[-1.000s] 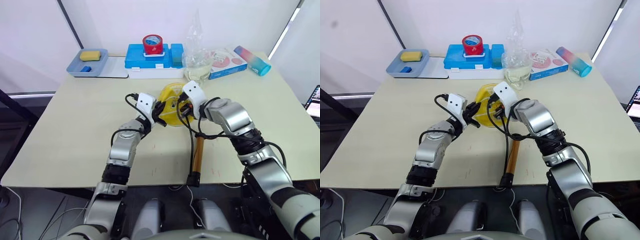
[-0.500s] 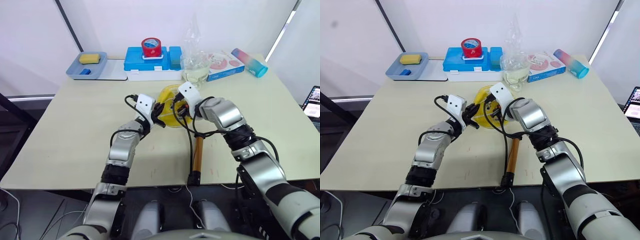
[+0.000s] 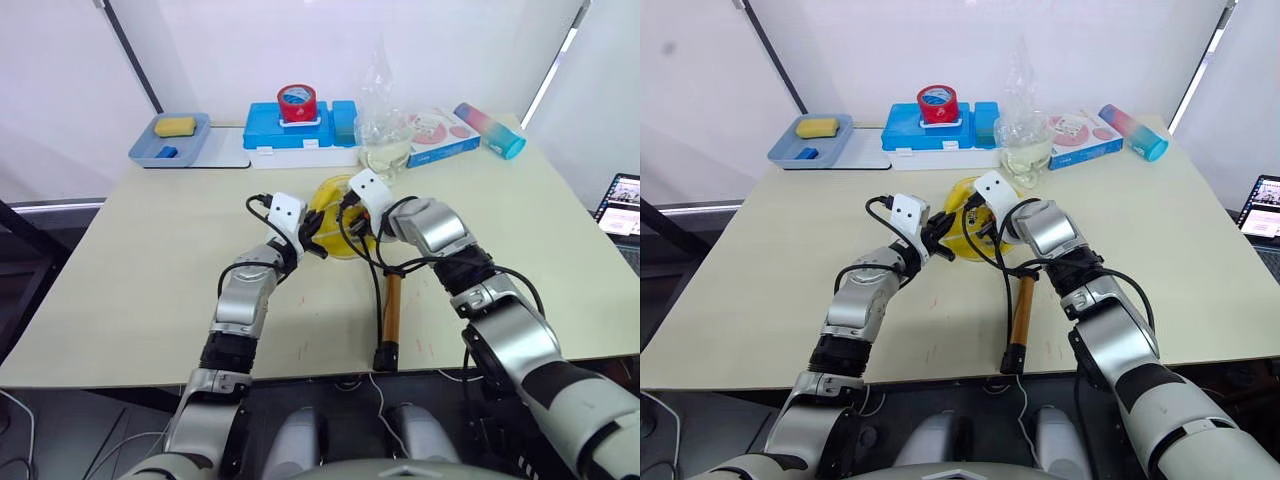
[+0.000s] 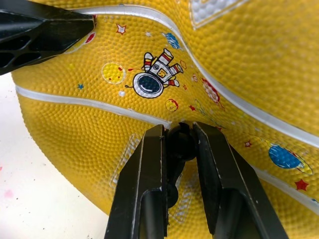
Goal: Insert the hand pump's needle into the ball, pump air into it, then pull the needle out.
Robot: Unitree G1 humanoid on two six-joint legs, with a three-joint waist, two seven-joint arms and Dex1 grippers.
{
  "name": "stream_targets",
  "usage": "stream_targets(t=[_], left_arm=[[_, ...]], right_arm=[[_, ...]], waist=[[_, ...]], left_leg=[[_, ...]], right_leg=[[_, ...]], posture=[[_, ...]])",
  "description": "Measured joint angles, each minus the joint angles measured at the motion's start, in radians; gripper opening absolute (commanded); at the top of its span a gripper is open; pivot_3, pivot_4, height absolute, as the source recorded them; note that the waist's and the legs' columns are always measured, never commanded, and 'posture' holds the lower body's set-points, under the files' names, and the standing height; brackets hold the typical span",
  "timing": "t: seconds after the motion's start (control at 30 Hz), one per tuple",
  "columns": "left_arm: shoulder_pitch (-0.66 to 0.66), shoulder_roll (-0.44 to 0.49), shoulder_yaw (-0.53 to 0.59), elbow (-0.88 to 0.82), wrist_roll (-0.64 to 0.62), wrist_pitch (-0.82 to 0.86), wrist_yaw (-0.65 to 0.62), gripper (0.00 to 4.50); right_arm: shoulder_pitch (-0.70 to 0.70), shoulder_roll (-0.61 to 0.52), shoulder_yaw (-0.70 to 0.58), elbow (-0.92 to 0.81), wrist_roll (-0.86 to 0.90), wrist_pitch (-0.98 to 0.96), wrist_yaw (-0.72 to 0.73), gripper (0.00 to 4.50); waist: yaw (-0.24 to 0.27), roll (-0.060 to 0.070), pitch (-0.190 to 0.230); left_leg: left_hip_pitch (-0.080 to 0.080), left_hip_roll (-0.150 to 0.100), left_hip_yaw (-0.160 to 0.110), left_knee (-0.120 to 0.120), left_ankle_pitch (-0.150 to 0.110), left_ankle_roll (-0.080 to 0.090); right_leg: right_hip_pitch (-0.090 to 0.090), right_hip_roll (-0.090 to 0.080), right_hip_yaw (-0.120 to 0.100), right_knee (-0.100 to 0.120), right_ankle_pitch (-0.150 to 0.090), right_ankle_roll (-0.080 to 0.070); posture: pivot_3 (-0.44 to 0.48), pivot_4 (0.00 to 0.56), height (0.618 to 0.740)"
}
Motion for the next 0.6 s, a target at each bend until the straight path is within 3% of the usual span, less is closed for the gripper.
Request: stream_targets(t=[0.6], left_arm=[[0.010,0.000,0.001,0.020,0.002,0.001,0.004,0.00]], right_arm=[[-0.026,0.066,-0.051,0.188,-0.049,-0.124,-0.012,0.29]], waist=[[-0.004,0.000,-0.018]], left_leg=[[0.004,0.001,-0.001,-0.005,-0.003,-0.005]], right_leg=[[0.001,-0.001,-0.001,0.000,-0.003,-0.001]], posture=[[0.000,0.150,0.739]])
